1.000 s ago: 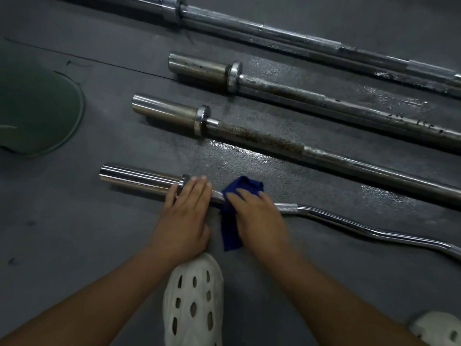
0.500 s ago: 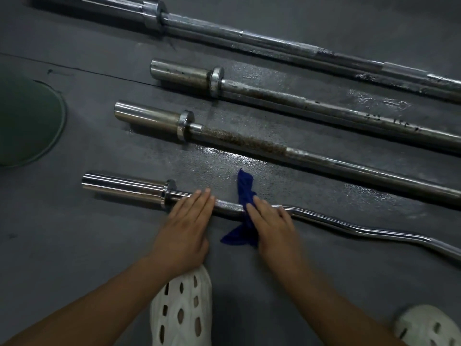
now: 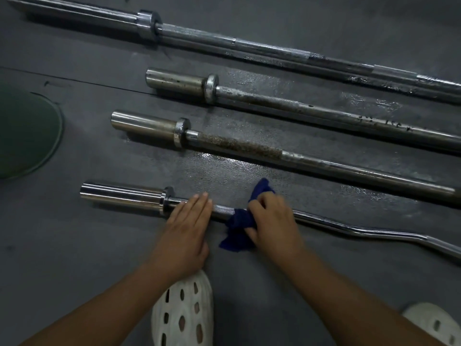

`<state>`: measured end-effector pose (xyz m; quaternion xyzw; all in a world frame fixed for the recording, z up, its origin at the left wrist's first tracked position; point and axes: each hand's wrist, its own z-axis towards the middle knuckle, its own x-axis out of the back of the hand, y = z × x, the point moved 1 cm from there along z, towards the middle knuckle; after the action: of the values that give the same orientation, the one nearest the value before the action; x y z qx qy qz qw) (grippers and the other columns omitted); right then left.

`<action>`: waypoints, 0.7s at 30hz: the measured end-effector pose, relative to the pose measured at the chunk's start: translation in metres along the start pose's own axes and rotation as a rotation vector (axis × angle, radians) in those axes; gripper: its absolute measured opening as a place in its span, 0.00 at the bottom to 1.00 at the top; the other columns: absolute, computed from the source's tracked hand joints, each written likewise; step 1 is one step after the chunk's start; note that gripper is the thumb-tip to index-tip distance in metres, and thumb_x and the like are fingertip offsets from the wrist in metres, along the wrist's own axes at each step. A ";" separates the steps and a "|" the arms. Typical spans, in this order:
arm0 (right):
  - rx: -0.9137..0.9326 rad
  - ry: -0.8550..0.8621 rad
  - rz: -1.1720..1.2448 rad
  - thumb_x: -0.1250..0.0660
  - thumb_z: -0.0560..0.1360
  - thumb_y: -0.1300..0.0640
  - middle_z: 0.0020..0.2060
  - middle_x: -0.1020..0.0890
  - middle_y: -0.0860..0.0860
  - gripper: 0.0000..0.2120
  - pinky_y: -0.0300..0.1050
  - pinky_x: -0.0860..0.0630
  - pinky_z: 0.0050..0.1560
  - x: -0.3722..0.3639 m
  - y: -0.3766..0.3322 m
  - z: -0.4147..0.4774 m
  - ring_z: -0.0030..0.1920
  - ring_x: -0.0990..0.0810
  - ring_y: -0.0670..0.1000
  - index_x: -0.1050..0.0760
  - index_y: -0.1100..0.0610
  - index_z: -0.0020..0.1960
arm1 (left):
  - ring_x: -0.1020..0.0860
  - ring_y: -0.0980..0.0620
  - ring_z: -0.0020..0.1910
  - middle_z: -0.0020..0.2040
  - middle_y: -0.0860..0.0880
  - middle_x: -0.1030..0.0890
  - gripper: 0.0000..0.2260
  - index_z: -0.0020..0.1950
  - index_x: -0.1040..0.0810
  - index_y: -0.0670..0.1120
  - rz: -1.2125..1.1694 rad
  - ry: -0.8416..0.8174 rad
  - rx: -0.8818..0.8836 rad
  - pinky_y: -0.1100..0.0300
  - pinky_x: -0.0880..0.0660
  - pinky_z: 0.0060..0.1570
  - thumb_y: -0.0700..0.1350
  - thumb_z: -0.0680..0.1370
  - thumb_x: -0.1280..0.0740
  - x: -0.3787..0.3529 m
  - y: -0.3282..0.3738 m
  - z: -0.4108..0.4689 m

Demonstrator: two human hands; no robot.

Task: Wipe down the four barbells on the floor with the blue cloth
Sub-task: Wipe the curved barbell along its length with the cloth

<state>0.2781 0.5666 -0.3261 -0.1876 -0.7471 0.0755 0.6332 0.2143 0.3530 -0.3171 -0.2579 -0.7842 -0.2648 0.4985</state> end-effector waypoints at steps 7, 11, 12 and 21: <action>-0.055 0.057 0.287 0.33 0.64 0.69 0.49 0.18 0.54 0.19 0.51 0.27 0.55 0.001 -0.004 -0.013 0.49 0.27 0.52 0.24 0.57 0.54 | 0.38 0.44 0.77 0.78 0.42 0.37 0.37 0.77 0.36 0.41 0.001 0.023 -0.008 0.49 0.46 0.74 0.51 0.68 0.43 0.004 0.000 0.003; -0.240 0.081 0.073 0.37 0.64 0.66 0.65 0.21 0.54 0.30 0.60 0.37 0.70 -0.002 0.040 -0.032 0.66 0.24 0.55 0.23 0.54 0.66 | 0.37 0.44 0.77 0.78 0.42 0.37 0.37 0.77 0.36 0.40 -0.007 0.024 -0.007 0.48 0.45 0.74 0.50 0.67 0.41 0.003 -0.001 0.004; -0.207 0.060 0.046 0.38 0.62 0.64 0.65 0.21 0.55 0.30 0.60 0.36 0.68 -0.006 0.031 -0.029 0.66 0.24 0.57 0.22 0.55 0.64 | 0.37 0.43 0.76 0.78 0.42 0.37 0.38 0.77 0.36 0.40 -0.008 0.019 -0.019 0.47 0.45 0.74 0.50 0.67 0.40 0.001 0.002 0.005; -0.278 -0.010 -0.108 0.36 0.70 0.63 0.73 0.31 0.54 0.30 0.64 0.39 0.71 -0.008 0.032 -0.049 0.73 0.32 0.55 0.30 0.56 0.72 | 0.42 0.45 0.78 0.80 0.43 0.41 0.41 0.79 0.40 0.43 0.021 0.005 -0.097 0.47 0.47 0.75 0.50 0.66 0.35 -0.005 0.017 0.003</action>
<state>0.3331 0.5864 -0.3357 -0.2325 -0.7627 -0.0618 0.6004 0.2257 0.3672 -0.3201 -0.2891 -0.7665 -0.2979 0.4899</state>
